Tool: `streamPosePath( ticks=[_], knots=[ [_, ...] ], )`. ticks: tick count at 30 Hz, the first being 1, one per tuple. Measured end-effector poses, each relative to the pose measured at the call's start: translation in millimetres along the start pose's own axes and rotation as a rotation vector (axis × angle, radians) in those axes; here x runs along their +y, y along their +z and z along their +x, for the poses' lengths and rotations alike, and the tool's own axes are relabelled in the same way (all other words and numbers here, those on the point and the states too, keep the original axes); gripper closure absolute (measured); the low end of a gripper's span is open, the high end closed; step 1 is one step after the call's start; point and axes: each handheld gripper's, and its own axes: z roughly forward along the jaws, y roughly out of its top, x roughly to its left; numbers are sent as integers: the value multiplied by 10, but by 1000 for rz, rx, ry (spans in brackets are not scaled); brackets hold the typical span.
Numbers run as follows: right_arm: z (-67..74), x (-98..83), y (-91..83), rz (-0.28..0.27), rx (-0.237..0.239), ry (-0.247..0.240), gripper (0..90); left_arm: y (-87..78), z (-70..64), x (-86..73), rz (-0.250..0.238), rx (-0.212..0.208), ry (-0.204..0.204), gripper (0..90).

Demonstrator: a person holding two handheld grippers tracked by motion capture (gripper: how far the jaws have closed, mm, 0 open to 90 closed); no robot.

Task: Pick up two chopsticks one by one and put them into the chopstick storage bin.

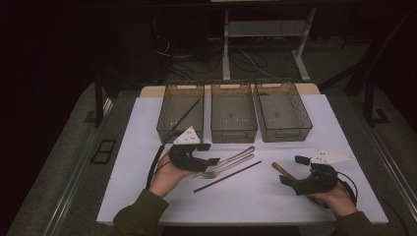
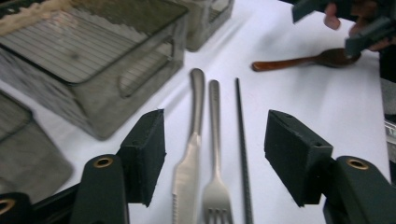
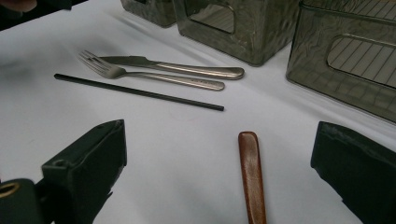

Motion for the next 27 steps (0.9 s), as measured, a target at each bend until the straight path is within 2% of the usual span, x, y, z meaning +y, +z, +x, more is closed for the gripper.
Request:
streamPosePath(
  ticks=[6, 13, 16, 27],
  knots=[
    [3, 0, 0, 1, 0, -3, 30, 56, -134, -119, 18, -38, 8, 406],
    [7, -1, -5, 1, -2, -2, 30, 79, -255, -243, 24, -37, 26, 466],
    [14, -2, -7, 0, -1, -5, 30, 100, -262, -272, 33, -39, 36, 508],
    [14, -1, -2, 2, -2, -4, 30, 219, -277, -339, 53, -54, 28, 690]
  ],
)
